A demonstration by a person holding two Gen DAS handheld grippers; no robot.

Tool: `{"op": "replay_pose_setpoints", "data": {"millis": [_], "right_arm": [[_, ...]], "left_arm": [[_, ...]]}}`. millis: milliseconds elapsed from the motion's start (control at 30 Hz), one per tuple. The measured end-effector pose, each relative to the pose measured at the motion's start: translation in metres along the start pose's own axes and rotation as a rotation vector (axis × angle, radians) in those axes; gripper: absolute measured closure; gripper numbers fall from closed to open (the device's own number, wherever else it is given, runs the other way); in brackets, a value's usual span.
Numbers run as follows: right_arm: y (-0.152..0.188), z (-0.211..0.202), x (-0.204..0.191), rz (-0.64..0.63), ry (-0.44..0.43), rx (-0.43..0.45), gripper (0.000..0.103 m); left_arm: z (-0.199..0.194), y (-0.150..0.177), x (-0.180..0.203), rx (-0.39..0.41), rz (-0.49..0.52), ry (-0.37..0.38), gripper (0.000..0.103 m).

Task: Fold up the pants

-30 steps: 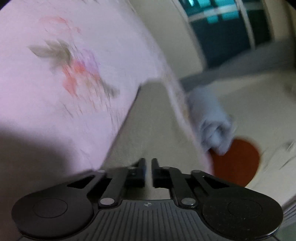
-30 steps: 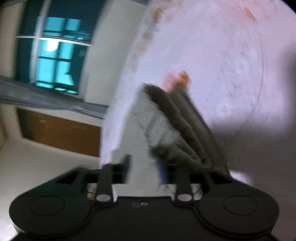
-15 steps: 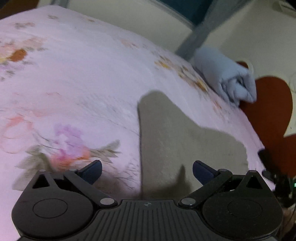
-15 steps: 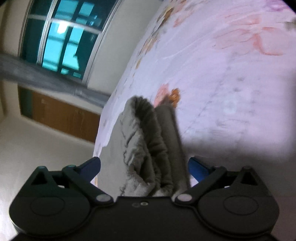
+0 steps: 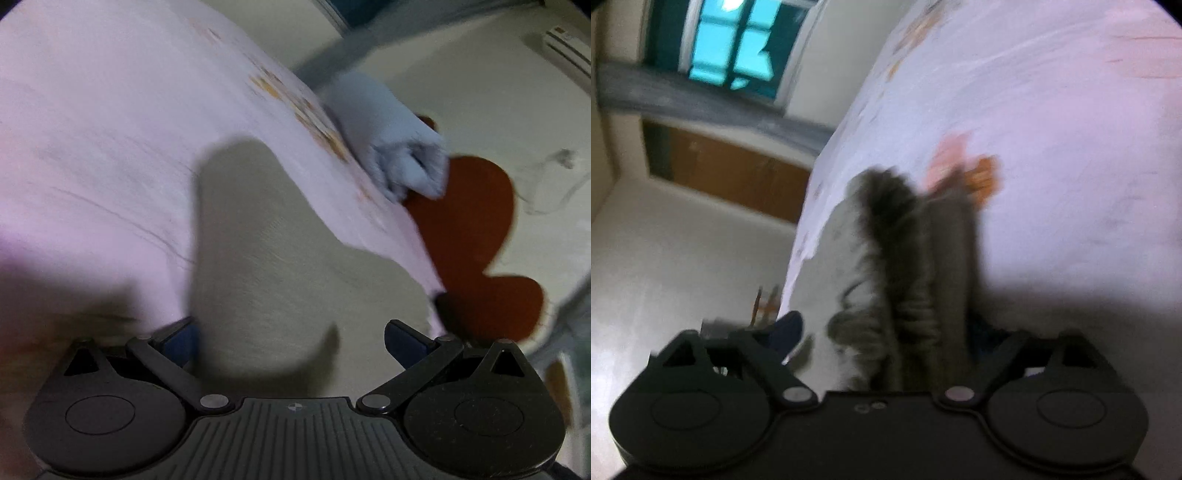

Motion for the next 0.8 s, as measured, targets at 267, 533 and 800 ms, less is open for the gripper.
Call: {"op": "replay_pose_setpoints", "data": {"millis": [267,533,800], "right_arm": [[-0.001,-0.013,0.012,0.022,0.001,-0.102,0.044],[0.004,0.019,-0.017,-0.072,0.047,-0.107,0.054],[-0.010,0.017,-0.069,-0.168,-0.023,-0.089,0.057]], "left_arm": [[0.001,-0.005,-0.016,-0.046,-0.063,0.095,0.008],[0.019,-0.003,0.013,0.016,0.103,-0.130,0.072],[-0.019,-0.027,0.056,0.108,0.183,-0.068,0.077]]}}
Point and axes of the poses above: each gripper's, at about its wrist camera, not at the fingertips, and z roughly the way its jaws point, x to its right, y to its underside, the point moved 9 cm from there along z, roughly the way its jaws point, and after that the axes turned 5 degrees about -y, right-handed, at the moved point
